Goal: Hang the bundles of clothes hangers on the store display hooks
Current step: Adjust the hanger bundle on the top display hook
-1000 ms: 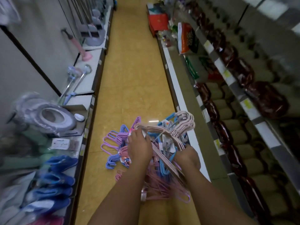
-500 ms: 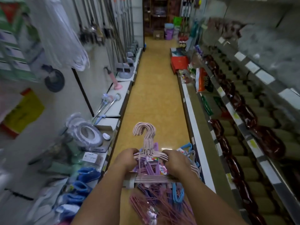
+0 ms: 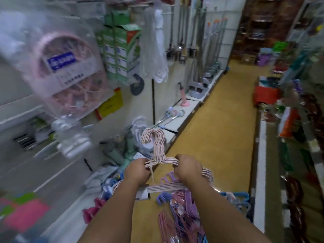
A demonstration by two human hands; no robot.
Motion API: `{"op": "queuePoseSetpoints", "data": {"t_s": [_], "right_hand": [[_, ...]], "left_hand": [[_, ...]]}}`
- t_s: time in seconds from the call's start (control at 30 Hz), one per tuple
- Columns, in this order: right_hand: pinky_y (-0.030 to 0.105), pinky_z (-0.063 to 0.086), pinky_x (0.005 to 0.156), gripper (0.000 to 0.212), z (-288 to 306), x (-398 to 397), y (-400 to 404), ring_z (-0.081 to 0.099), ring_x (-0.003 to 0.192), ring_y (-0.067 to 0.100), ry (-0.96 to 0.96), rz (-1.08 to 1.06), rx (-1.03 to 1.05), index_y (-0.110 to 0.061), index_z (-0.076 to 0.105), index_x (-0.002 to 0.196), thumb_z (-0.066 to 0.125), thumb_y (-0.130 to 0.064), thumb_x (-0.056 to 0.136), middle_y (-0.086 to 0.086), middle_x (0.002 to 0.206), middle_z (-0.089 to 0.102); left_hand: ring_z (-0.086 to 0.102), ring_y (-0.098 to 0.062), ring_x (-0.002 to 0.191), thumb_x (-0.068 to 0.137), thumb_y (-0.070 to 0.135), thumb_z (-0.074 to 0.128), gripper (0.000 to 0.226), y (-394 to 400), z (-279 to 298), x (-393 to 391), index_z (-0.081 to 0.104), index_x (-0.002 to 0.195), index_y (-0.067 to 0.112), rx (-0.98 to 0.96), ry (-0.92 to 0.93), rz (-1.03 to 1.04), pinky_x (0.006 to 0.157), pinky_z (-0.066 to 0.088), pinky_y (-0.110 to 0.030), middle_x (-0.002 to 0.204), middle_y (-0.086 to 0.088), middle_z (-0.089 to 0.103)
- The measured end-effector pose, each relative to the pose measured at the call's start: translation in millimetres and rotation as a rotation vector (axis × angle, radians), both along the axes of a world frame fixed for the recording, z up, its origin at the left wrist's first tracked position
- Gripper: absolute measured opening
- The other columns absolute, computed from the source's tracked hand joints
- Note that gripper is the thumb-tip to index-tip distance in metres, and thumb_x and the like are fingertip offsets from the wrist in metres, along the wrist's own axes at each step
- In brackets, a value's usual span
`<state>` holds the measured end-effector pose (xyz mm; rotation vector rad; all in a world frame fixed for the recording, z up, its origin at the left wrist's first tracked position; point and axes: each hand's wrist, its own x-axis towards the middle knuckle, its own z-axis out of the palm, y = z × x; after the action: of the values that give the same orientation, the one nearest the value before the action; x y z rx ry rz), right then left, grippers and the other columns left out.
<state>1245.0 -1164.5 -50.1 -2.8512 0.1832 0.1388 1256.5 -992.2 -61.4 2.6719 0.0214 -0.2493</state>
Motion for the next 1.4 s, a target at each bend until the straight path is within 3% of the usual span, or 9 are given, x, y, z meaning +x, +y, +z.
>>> {"op": "queuePoseSetpoints", "data": {"t_s": [0.27,0.4,0.5,0.63,0.97,1.13,1.4], "right_hand": [[0.030,0.049,0.082,0.023,20,-15,74,0.063,0.105,0.023,-0.142,0.339,-0.094,-0.023,0.064,0.111,0.051,-0.019,0.092,0.003,0.112,0.067],[0.030,0.049,0.080,0.020,39,-34,120,0.063,0.105,0.025,-0.160,0.429,-0.001,-0.021,0.063,0.107,0.051,-0.019,0.091,0.004,0.110,0.067],[0.030,0.048,0.076,0.015,55,-48,156,0.064,0.099,0.026,-0.171,0.503,0.056,-0.022,0.063,0.102,0.052,-0.022,0.092,0.004,0.106,0.068],[0.031,0.049,0.080,0.018,91,-68,201,0.063,0.103,0.026,-0.234,0.580,0.104,-0.026,0.063,0.107,0.054,-0.027,0.091,0.003,0.110,0.068],[0.031,0.048,0.083,0.029,203,-111,291,0.061,0.108,0.027,-0.417,0.642,0.211,-0.028,0.065,0.110,0.052,-0.016,0.086,0.003,0.114,0.067],[0.030,0.048,0.078,0.022,242,-123,328,0.063,0.103,0.027,-0.519,0.626,0.259,-0.027,0.066,0.104,0.057,-0.023,0.085,0.003,0.108,0.069],[0.026,0.038,0.069,0.016,275,-136,394,0.062,0.102,0.029,-0.553,0.598,0.367,-0.029,0.066,0.101,0.055,-0.026,0.090,0.003,0.105,0.069]], "left_hand": [[0.062,-0.029,0.103,0.084,0.012,0.054,0.028,69,20,-73,0.065,0.105,0.027,0.003,-0.035,0.350,0.081,0.048,-0.035,0.107,-0.006,0.068],[0.063,-0.030,0.099,0.085,0.012,0.053,0.030,112,40,-110,0.062,0.110,0.026,0.003,-0.093,0.475,0.079,0.051,-0.035,0.104,-0.009,0.068],[0.062,-0.027,0.101,0.087,0.009,0.053,0.030,140,64,-135,0.062,0.112,0.022,0.028,-0.184,0.541,0.071,0.042,-0.028,0.107,-0.008,0.068],[0.061,-0.031,0.107,0.090,0.017,0.053,0.024,172,101,-172,0.062,0.110,0.024,0.110,-0.300,0.644,0.081,0.048,-0.033,0.110,-0.008,0.067],[0.061,-0.031,0.102,0.088,0.024,0.056,0.021,254,200,-237,0.059,0.108,0.025,0.189,-0.567,0.780,0.076,0.051,-0.035,0.106,-0.005,0.068],[0.057,-0.029,0.109,0.080,0.011,0.048,0.039,289,239,-262,0.055,0.114,0.027,0.267,-0.610,0.769,0.079,0.046,-0.032,0.115,-0.003,0.064],[0.060,-0.030,0.102,0.088,0.011,0.046,0.030,353,286,-286,0.054,0.112,0.027,0.417,-0.727,0.779,0.074,0.044,-0.033,0.108,-0.002,0.065]]}}
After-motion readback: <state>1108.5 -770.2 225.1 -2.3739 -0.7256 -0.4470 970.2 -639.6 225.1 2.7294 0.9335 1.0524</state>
